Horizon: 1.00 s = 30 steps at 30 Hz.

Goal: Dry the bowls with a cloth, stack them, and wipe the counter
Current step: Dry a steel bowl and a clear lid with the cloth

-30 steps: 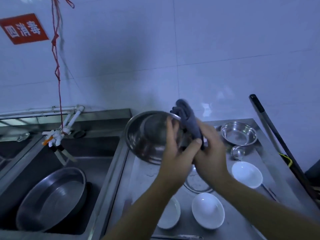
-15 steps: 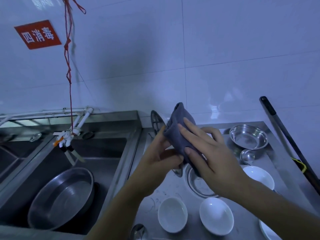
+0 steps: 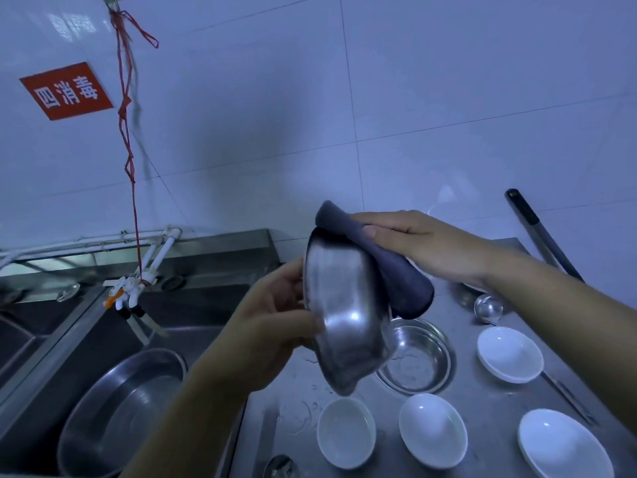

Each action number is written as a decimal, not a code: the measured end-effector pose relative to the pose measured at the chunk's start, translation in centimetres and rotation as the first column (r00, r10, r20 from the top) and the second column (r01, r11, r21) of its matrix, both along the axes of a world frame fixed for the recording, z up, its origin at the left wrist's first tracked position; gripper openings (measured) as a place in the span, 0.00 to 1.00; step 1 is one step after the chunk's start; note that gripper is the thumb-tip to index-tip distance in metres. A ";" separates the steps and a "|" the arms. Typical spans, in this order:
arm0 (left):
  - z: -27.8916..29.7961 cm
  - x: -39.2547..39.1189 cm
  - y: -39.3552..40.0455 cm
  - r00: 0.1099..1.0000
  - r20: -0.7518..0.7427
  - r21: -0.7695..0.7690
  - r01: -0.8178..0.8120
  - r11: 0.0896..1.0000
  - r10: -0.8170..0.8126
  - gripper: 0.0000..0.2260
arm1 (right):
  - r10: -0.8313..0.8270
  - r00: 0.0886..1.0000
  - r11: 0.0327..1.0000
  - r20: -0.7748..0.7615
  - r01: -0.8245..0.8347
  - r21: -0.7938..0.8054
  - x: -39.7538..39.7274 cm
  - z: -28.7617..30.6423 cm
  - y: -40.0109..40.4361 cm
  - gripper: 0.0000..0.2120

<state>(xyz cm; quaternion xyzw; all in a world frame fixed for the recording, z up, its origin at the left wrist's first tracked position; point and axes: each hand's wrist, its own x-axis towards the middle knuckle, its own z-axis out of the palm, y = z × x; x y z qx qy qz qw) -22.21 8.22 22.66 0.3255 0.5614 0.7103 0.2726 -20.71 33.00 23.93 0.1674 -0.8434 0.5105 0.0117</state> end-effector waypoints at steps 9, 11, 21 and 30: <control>0.6 -2.1 -2.1 0.857 0.458 0.368 0.058 0.928 -0.235 0.19 | -0.041 0.987 0.844 0.158 0.119 -0.524 1.7 -3.7 -0.1 0.19; 0.6 -2.3 -2.1 0.866 0.471 0.355 -0.013 0.935 -0.167 0.19 | -0.065 0.986 0.796 0.150 0.142 -0.589 2.5 -4.8 -0.7 0.18; 0.6 -2.0 -0.1 0.946 0.208 0.171 -0.287 0.942 0.250 0.27 | -0.334 0.938 0.682 0.089 0.306 -0.665 6.2 -8.5 -5.9 0.24; -0.3 -0.6 0.7 0.986 0.090 0.190 -0.157 0.969 0.142 0.22 | -0.356 0.922 0.826 -0.150 0.236 -0.512 7.6 -6.1 -7.7 0.22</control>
